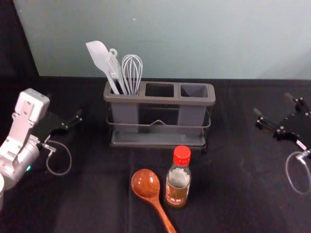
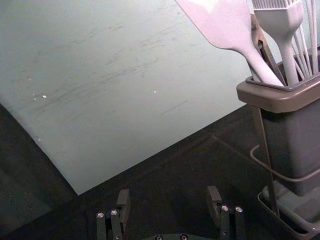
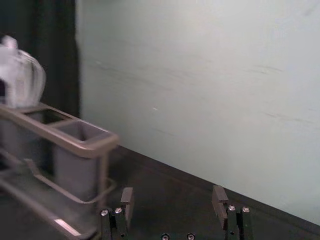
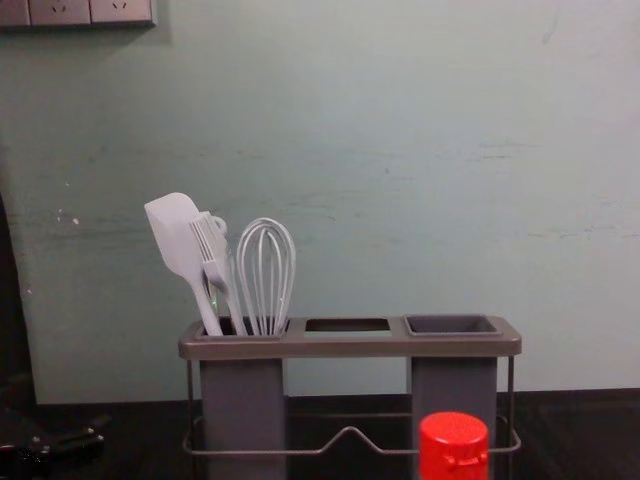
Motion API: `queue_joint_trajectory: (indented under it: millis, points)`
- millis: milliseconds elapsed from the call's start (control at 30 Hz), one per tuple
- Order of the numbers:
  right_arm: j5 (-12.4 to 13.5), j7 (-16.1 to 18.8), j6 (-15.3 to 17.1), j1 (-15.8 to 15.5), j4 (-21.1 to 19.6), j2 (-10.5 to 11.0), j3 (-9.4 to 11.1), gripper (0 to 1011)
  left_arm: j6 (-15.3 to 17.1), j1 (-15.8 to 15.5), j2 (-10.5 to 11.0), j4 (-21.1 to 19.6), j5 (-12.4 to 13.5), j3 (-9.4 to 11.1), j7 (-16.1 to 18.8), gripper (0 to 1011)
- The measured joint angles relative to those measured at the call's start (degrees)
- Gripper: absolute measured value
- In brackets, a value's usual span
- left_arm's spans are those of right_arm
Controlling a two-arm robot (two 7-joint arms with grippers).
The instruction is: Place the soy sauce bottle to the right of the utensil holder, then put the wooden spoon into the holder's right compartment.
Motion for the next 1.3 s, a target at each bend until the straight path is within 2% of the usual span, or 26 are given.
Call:
queue_joint_trajectory:
  millis: [67, 100, 167, 233, 267, 333, 367, 500, 667, 867, 1067, 1300]
  points:
    - [1.99, 2.35, -0.47, -1.25, -0.97, 1.11, 0.95, 1004, 0.00, 0.00, 0.00, 0.00, 0.00, 0.00, 0.00, 1005]
    - [4.32, 4.77, -0.99, -2.40, -1.72, 2.03, 1.89, 1004, 0.00, 0.00, 0.00, 0.00, 0.00, 0.00, 0.00, 1005]
    - [7.25, 8.81, -1.86, -3.75, -2.38, 3.24, 2.83, 1004, 0.00, 0.00, 0.00, 0.00, 0.00, 0.00, 0.00, 1005]
    - [8.80, 11.85, -2.47, -4.36, -2.62, 3.97, 3.17, 1004, 0.00, 0.00, 0.00, 0.00, 0.00, 0.00, 0.00, 1005]
    - [10.08, 14.59, -3.10, -4.75, -2.69, 4.55, 3.31, 1004, 0.00, 0.00, 0.00, 0.00, 0.00, 0.00, 0.00, 1005]
    - [10.91, 17.35, -3.62, -4.92, -2.72, 5.01, 3.27, 1004, 0.00, 0.00, 0.00, 0.00, 0.00, 0.00, 0.00, 1005]
    - [11.30, 19.79, -4.15, -4.94, -2.71, 5.39, 3.00, 1004, 0.00, 0.00, 0.00, 0.00, 0.00, 0.00, 0.00, 1005]
    - [12.33, 24.44, -4.48, -4.49, -1.91, 5.32, 2.08, 1004, 0.00, 0.00, 0.00, 0.00, 0.00, 0.00, 0.00, 1005]
    - [12.91, 29.79, -4.49, -3.37, -0.50, 4.83, 0.49, 1004, 0.00, 0.00, 0.00, 0.00, 0.00, 0.00, 0.00, 1005]
    - [11.35, 35.50, -4.78, -1.66, -0.31, 4.23, -1.84, 1004, 0.00, 0.00, 0.00, 0.00, 0.00, 0.00, 0.00, 1005]
    - [9.93, 38.41, -3.83, 0.24, -0.89, 3.37, -3.98, 1004, 0.00, 0.00, 0.00, 0.00, 0.00, 0.00, 0.00, 1005]
    - [9.12, 39.66, -1.95, 2.55, -0.97, 2.37, -6.42, 1004, 0.00, 0.00, 0.00, 0.00, 0.00, 0.00, 0.00, 1005]
